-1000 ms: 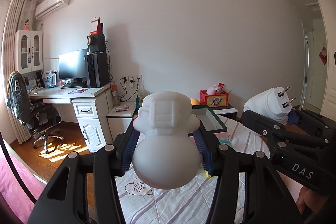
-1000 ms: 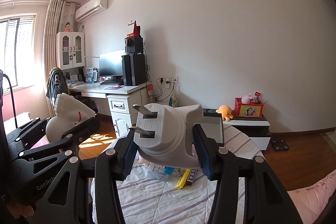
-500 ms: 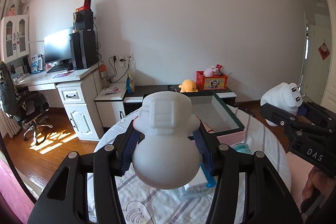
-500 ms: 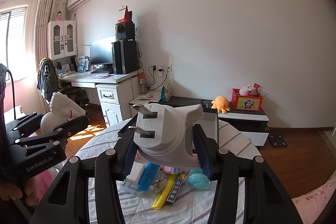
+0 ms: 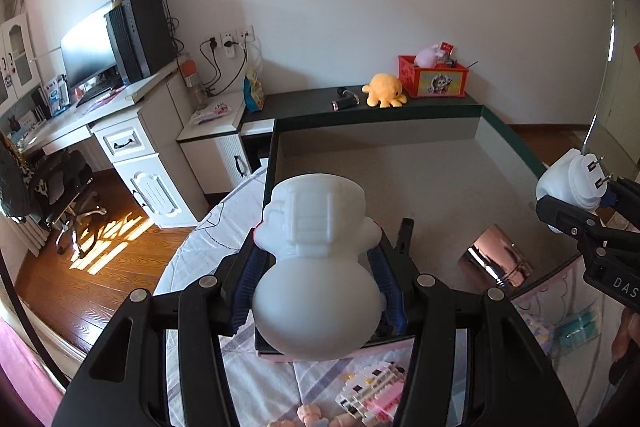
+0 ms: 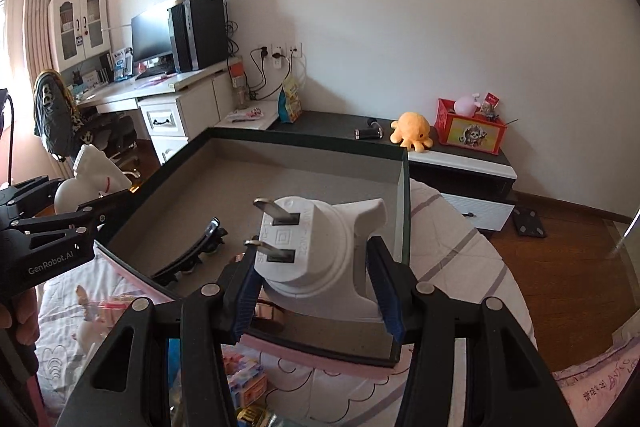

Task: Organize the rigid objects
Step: 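Carry the doll and plug into the pink box and open both grippers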

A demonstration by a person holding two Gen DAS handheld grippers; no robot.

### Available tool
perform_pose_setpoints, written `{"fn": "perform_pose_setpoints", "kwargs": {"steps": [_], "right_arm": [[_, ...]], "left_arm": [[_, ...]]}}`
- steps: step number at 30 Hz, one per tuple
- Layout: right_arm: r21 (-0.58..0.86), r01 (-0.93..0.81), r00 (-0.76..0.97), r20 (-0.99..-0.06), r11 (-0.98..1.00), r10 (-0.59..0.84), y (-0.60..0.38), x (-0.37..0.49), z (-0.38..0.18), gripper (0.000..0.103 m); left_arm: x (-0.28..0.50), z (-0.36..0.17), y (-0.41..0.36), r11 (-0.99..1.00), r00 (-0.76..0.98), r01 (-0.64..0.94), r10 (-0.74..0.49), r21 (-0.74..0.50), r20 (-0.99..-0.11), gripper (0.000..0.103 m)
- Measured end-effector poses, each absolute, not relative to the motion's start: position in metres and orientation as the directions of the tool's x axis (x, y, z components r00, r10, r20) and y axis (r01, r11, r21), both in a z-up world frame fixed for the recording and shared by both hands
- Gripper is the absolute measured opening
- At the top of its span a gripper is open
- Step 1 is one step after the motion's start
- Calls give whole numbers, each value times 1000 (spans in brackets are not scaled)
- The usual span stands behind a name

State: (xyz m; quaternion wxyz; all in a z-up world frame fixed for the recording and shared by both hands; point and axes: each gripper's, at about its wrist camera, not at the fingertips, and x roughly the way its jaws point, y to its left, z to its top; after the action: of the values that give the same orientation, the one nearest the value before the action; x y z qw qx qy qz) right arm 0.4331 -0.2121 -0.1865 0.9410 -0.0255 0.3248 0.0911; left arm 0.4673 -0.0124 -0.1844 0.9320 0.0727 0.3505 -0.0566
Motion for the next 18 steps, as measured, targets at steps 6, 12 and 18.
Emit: {"fn": "perform_pose_setpoints", "kwargs": {"steps": [6, 12, 18], "right_arm": [[10, -201, 729, -666, 979, 157, -211, 454, -208, 52], [41, -168, 730, -666, 985, 152, -220, 450, -207, 58], [84, -173, 761, -621, 981, 188, -222, 417, -185, 77]], "left_arm": [[478, -201, -13, 980, 738, 145, -14, 139, -675, 54], [474, -199, -11, 982, 732, 153, -36, 113, -680, 77], [431, -175, 0, 988, 779, 125, -45, 86, -625, 85]]}}
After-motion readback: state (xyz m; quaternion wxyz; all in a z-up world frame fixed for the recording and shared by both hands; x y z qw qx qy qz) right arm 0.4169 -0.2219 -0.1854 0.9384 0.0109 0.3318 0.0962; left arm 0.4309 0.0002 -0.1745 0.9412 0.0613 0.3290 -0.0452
